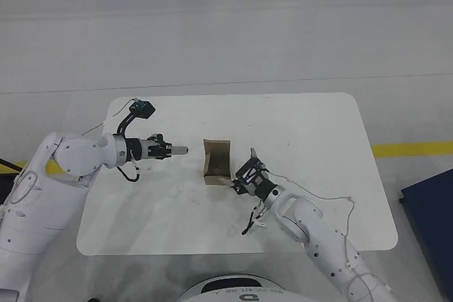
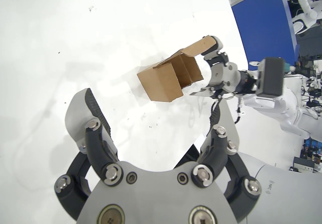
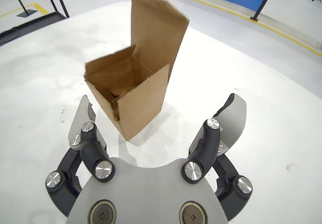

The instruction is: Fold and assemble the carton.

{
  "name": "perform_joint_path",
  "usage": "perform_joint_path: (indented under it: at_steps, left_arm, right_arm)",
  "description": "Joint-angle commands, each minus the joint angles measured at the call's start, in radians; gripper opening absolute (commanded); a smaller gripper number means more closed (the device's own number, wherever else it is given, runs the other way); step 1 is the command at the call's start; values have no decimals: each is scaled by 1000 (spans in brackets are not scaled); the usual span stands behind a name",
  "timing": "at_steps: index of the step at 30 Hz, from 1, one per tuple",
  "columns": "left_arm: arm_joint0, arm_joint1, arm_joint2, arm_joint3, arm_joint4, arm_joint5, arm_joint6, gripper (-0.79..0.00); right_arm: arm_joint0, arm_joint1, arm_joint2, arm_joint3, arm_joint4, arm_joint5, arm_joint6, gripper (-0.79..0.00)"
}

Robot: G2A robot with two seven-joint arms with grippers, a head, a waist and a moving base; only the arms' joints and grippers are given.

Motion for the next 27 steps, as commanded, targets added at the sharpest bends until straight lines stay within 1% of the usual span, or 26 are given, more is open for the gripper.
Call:
perform_joint_path:
  at_steps: [1, 7, 9, 11, 13, 14, 16, 18, 19, 21, 23, 27]
  left_arm:
    - [12, 0, -9, 16, -42, -1, -7, 0]
    - [12, 0, -9, 16, -42, -1, -7, 0]
    - [30, 0, -10, 28, -24, 30, 30, 0]
    - [57, 0, -14, 22, -16, 54, 67, 0]
    - [81, 2, -27, 24, -17, 64, 87, 0]
    - [92, 2, -34, 25, -25, 63, 94, 0]
    - [109, 4, -46, 32, -27, 64, 108, 0]
    - [124, 4, -56, 34, -31, 64, 125, 0]
    - [131, 4, -61, 38, -37, 63, 134, 0]
    - [149, 5, -74, 45, -45, 58, 153, 0]
    - [166, 6, -88, 59, -53, 62, 177, 0]
    - [166, 6, -88, 59, -53, 62, 177, 0]
  right_arm:
    - [-10, 2, 9, -19, 9, -11, -8, 0]
    - [-10, 2, 9, -19, 9, -11, -8, 0]
    - [-5, 3, 8, -23, -1, -22, -20, 0]
    - [12, 6, -5, -54, -95, -41, -5, 0]
    - [29, 8, -37, -113, -207, -60, 44, 0]
    - [40, 8, -53, -141, -250, -71, 79, -34]
    - [71, 6, -90, -185, -309, -126, 149, -148]
    - [113, 2, -126, -198, -341, -188, 248, -222]
    - [141, -2, -147, -199, -352, -224, 307, -296]
    - [199, -13, -195, -192, -348, -300, 430, -302]
    - [260, -27, -244, -185, -342, -357, 556, -277]
    - [356, -59, -329, -175, -303, -411, 783, -274]
